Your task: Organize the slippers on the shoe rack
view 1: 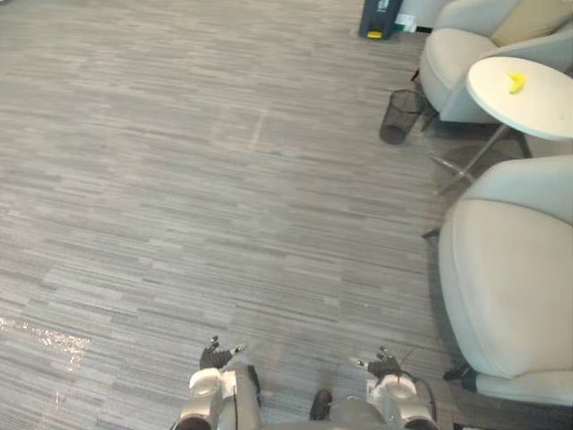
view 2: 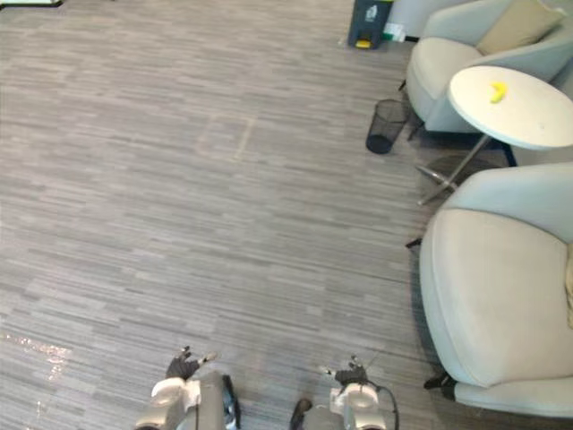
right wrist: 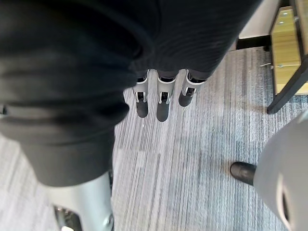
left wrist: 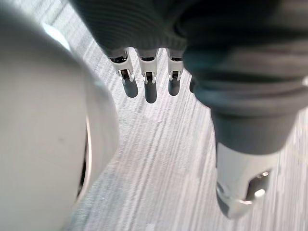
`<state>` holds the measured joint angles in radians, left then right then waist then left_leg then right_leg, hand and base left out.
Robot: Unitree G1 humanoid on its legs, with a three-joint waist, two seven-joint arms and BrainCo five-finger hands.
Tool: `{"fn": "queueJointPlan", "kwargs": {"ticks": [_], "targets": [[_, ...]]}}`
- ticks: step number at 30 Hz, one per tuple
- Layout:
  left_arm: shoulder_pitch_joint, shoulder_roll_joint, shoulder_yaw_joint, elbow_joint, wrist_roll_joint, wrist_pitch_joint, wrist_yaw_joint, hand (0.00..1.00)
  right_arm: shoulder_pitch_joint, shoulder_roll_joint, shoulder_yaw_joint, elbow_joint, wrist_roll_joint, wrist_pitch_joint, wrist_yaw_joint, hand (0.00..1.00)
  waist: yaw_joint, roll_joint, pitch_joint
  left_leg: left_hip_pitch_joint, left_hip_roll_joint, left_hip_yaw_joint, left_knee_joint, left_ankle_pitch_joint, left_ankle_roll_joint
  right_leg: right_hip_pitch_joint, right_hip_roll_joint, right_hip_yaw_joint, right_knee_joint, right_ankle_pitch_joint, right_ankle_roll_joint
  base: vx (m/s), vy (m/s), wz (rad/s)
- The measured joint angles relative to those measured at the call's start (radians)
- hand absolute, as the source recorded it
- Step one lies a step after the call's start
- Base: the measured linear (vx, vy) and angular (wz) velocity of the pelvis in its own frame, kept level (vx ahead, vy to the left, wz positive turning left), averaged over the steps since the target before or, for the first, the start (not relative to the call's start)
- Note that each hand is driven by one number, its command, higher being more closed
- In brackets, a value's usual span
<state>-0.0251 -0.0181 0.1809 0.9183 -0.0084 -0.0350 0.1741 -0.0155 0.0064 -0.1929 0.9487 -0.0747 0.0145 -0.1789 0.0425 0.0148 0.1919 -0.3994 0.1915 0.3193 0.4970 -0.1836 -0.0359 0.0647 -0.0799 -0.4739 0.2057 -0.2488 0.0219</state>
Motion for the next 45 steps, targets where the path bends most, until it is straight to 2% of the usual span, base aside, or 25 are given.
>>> {"fn": "queueJointPlan", "kwargs": {"ticks": [1,4,6,8,11,14,15,17,18,19,20,21,22,24,25,26,28,32,33,34,35,36,40,42,45], "targets": [[-0.005,-0.002,0.008,-0.004,-0.010,-0.002,-0.001,0.00,0.007,0.004,-0.003,0.006,0.000,0.002,0.000,0.00,0.013,-0.007,-0.006,0.004,-0.025,-0.001,-0.030,0.056,0.061,0.015,-0.010,-0.007,0.003,-0.021,0.033,0.44,0.193,0.60],[-0.002,0.007,0.039,-0.018,-0.016,-0.003,0.001,0.00,-0.002,0.058,-0.006,0.002,-0.003,0.003,0.002,0.00,0.031,-0.051,-0.013,0.006,-0.080,-0.006,0.000,-0.014,0.085,0.032,-0.057,0.001,0.022,-0.015,0.050,0.37,0.193,0.37],[0.003,0.004,0.035,-0.016,-0.015,0.001,0.001,0.00,-0.003,0.057,-0.003,-0.005,-0.005,0.003,0.004,0.00,0.043,-0.052,-0.013,0.056,-0.116,-0.010,0.013,-0.070,0.096,0.012,-0.122,0.019,0.195,-0.025,0.086,0.34,0.209,0.24],[0.010,0.005,0.031,-0.011,-0.015,0.005,0.002,0.00,0.015,0.056,0.002,-0.033,-0.006,0.002,0.005,0.00,0.039,-0.049,-0.012,0.127,-0.147,-0.045,0.017,-0.124,0.101,-0.096,-0.190,0.111,0.542,0.033,0.073,0.40,0.166,0.48],[0.027,0.006,0.028,-0.011,-0.016,0.009,0.020,0.00,0.019,0.056,0.008,-0.035,-0.006,0.002,0.006,0.00,0.014,-0.045,-0.009,0.234,-0.169,-0.112,-0.022,-0.177,0.113,-0.265,-0.146,0.212,0.786,-0.007,0.073,0.43,0.051,0.63],[0.024,0.004,0.015,-0.011,-0.025,0.011,0.021,0.00,0.013,0.057,0.004,-0.040,-0.006,-0.008,0.004,0.00,0.004,-0.057,-0.016,0.328,-0.187,-0.164,-0.090,-0.201,0.109,-0.399,-0.101,0.188,0.663,-0.028,0.069,0.36,-0.044,0.58],[0.011,0.001,0.015,0.003,-0.031,0.010,0.020,0.00,0.003,0.054,0.000,-0.030,-0.006,-0.010,0.005,0.00,0.000,-0.060,-0.014,0.376,-0.188,-0.187,-0.131,-0.206,0.106,-0.436,-0.072,0.174,0.508,-0.017,0.058,0.47,-0.101,0.73],[-0.003,0.006,-0.003,0.028,-0.033,0.010,0.019,0.00,-0.009,0.051,-0.004,-0.020,-0.005,-0.010,0.005,0.00,-0.017,-0.065,-0.015,0.451,-0.196,-0.251,-0.211,-0.211,0.083,-0.449,-0.028,0.180,0.189,0.085,0.050,0.63,-0.172,1.00],[-0.003,0.007,-0.008,0.040,-0.031,0.008,0.017,0.00,-0.018,0.045,-0.005,-0.010,-0.006,-0.009,0.006,0.00,-0.036,-0.063,-0.015,0.498,-0.194,-0.294,-0.257,-0.206,0.069,-0.446,-0.012,0.214,0.143,0.213,0.017,0.62,-0.194,1.04],[-0.001,0.002,-0.006,0.057,-0.031,0.008,0.017,0.00,-0.024,0.030,-0.005,-0.003,-0.007,-0.008,0.007,0.00,-0.043,-0.044,-0.034,0.532,-0.169,-0.328,-0.292,-0.205,0.057,-0.437,0.013,0.217,0.146,0.213,-0.045,0.74,-0.197,0.77],[0.003,-0.002,-0.006,0.064,-0.020,0.005,0.015,0.00,-0.043,0.028,-0.014,0.013,-0.011,-0.008,0.006,0.00,-0.028,-0.019,-0.035,0.538,-0.153,-0.365,-0.301,-0.174,0.013,-0.436,0.004,0.208,0.203,0.168,-0.065,0.74,-0.189,0.64],[-0.008,-0.022,-0.005,0.061,-0.010,0.007,0.016,0.00,-0.051,0.022,-0.047,0.004,-0.012,-0.005,0.005,0.00,-0.047,-0.015,-0.017,0.551,-0.167,-0.404,-0.278,-0.131,-0.009,-0.477,-0.039,0.203,0.364,0.118,-0.087,0.71,-0.174,0.67],[-0.006,-0.034,0.002,0.057,-0.002,0.010,0.019,0.00,-0.051,0.010,-0.050,-0.016,-0.014,-0.009,0.006,0.00,-0.063,-0.013,-0.012,0.536,-0.182,-0.415,-0.209,-0.116,-0.023,-0.521,-0.053,0.190,0.465,0.079,-0.062,0.57,-0.199,0.80],[0.013,-0.033,0.032,0.048,0.011,0.012,0.015,0.00,-0.029,0.008,-0.026,-0.038,-0.012,-0.008,0.004,0.00,-0.061,0.009,-0.014,0.417,-0.154,-0.379,0.158,-0.091,-0.088,-0.394,-0.011,0.154,0.279,0.044,-0.081,0.51,-0.204,0.51],[0.021,-0.035,0.042,0.028,0.016,0.013,0.010,0.00,-0.029,0.012,-0.010,-0.029,-0.010,-0.005,0.003,0.00,-0.037,0.043,-0.012,0.313,-0.079,-0.335,0.408,-0.063,-0.118,-0.324,0.052,0.172,0.238,0.028,-0.102,0.69,-0.182,-0.05],[0.029,-0.028,0.069,0.009,0.017,0.015,0.011,0.00,-0.023,0.038,0.004,-0.025,-0.003,-0.004,0.004,0.00,-0.031,0.041,-0.007,0.240,-0.018,-0.261,0.544,-0.088,-0.085,-0.253,0.077,0.176,0.202,0.002,-0.106,0.70,-0.152,-0.23],[0.035,-0.023,0.072,-0.019,0.018,0.020,0.015,0.00,-0.013,0.067,0.014,-0.028,0.000,0.004,0.004,0.00,-0.025,0.017,0.008,0.147,0.020,-0.186,0.582,-0.121,-0.032,-0.132,0.082,0.180,0.135,-0.006,-0.108,0.59,-0.066,0.05],[0.025,-0.028,0.068,-0.074,0.016,0.004,0.016,0.00,-0.017,0.067,0.016,-0.040,0.007,0.001,0.001,0.00,0.015,-0.010,0.011,-0.040,0.004,-0.107,0.291,-0.130,-0.013,0.049,0.048,0.223,-0.012,-0.020,-0.083,0.57,0.082,-0.31],[0.021,-0.025,0.069,-0.074,0.016,0.001,0.016,0.00,-0.019,0.067,0.010,-0.040,0.007,0.000,0.001,0.00,0.017,-0.016,0.014,-0.059,-0.011,-0.115,0.202,-0.110,-0.022,0.074,0.031,0.230,-0.025,-0.031,-0.064,0.60,0.234,-0.45],[0.018,-0.024,0.067,-0.071,0.016,-0.002,0.017,0.00,-0.014,0.066,0.001,-0.036,0.006,0.000,0.001,0.00,0.019,-0.009,0.010,-0.073,-0.029,-0.138,0.028,-0.004,-0.033,0.116,0.018,0.249,-0.044,-0.049,-0.032,0.60,0.269,-0.45],[0.019,-0.024,0.065,-0.061,0.015,-0.002,0.017,0.00,-0.005,0.064,-0.001,-0.025,0.006,0.002,0.000,0.00,0.022,-0.013,0.005,-0.063,-0.039,-0.134,0.015,0.090,0.014,0.138,0.003,0.275,-0.050,-0.061,-0.011,0.60,0.295,-0.29],[0.014,-0.004,0.066,-0.052,0.016,-0.001,0.016,0.00,-0.003,0.062,0.011,-0.016,0.002,0.006,0.006,0.00,0.012,-0.043,-0.009,-0.053,-0.071,-0.106,0.019,0.052,0.021,0.139,-0.038,0.290,-0.043,-0.051,-0.011,0.62,0.323,-0.22],[0.002,0.016,0.066,0.002,0.024,0.009,0.018,0.00,-0.003,0.063,-0.021,-0.023,-0.006,0.005,0.003,0.00,0.014,-0.059,-0.018,0.040,-0.090,-0.052,0.073,-0.057,0.114,-0.019,-0.111,0.381,0.381,0.039,0.060,0.61,0.323,-0.22],[0.017,0.011,0.065,0.021,0.024,0.018,0.018,0.00,0.000,0.062,-0.010,-0.023,-0.006,0.005,0.006,0.00,0.012,-0.043,-0.009,0.188,-0.091,-0.036,0.021,-0.074,0.120,-0.106,-0.125,0.365,0.657,0.014,0.061,0.53,0.197,-0.49],[0.017,-0.005,0.065,0.024,0.023,0.018,0.018,0.00,0.012,0.062,0.009,-0.039,-0.009,-0.002,0.005,0.00,0.006,-0.015,-0.020,0.361,-0.085,-0.011,-0.102,-0.142,0.100,-0.274,-0.114,0.236,0.746,-0.023,0.034,0.43,0.055,-0.57]]}}
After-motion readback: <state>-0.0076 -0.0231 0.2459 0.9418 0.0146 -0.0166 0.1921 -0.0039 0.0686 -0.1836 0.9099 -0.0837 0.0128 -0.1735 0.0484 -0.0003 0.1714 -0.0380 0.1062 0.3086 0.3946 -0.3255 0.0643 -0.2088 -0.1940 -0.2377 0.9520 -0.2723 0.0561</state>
